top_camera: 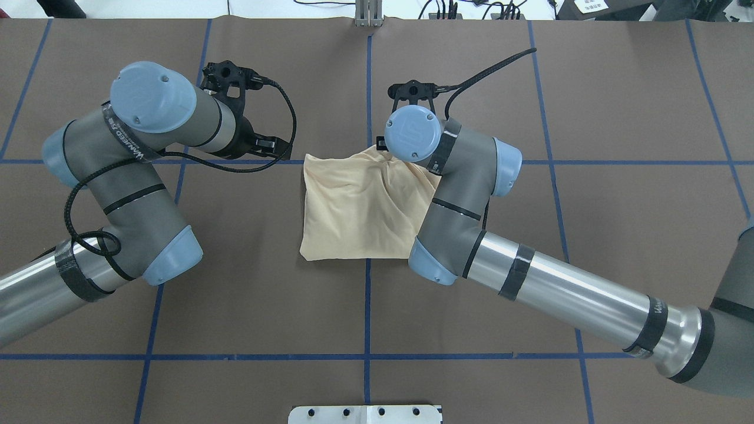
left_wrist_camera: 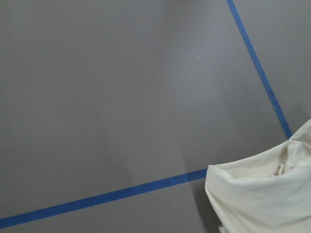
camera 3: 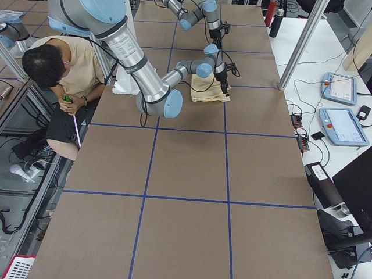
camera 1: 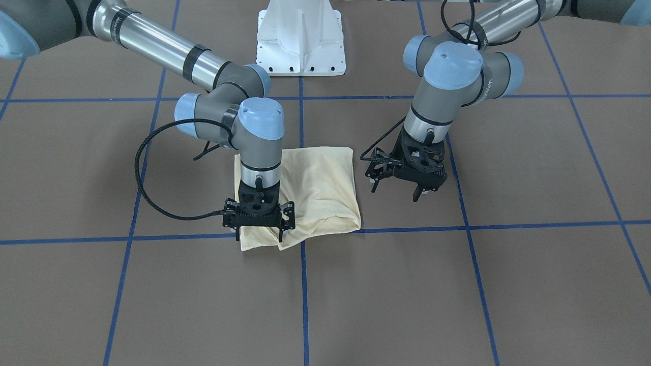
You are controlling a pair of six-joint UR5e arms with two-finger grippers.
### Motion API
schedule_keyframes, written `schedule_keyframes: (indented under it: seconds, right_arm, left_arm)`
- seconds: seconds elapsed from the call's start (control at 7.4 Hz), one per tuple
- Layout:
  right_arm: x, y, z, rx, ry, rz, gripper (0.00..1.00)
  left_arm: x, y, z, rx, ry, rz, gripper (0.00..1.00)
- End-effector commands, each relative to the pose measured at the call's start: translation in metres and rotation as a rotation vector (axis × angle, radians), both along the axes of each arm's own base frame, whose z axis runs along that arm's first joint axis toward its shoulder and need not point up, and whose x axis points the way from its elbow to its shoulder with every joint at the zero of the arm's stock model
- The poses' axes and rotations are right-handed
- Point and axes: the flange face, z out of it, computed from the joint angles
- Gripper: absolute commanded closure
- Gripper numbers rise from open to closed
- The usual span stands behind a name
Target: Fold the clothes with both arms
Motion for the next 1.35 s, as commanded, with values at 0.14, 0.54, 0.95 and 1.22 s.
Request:
schedule_keyframes:
  seconds: [0.14, 0.54, 0.95, 1.22]
  right_arm:
    - [0.027, -0.032, -0.025, 0.015, -0.054, -0.028, 0.0]
    - [0.105, -0.01, -0.026, -0.082, -0.116, -0.101, 0.0]
    - [0.308, 0.035, 0.037, -0.077, 0.017, -0.28, 0.0]
    - [0.427, 0.035, 0.138, -0.085, 0.079, -0.399, 0.0]
  left_arm:
    - [-0.005, 0.005, -0.003, 0.004, 0.009, 0.0, 0.0]
    - [-0.076, 0.064, 0.016, 0.014, 0.026, 0.027, 0.0]
    - [-0.196, 0.102, 0.048, 0.108, -0.132, 0.056, 0.0]
    - [-0.3, 0.083, 0.108, 0.188, -0.265, 0.123, 0.0]
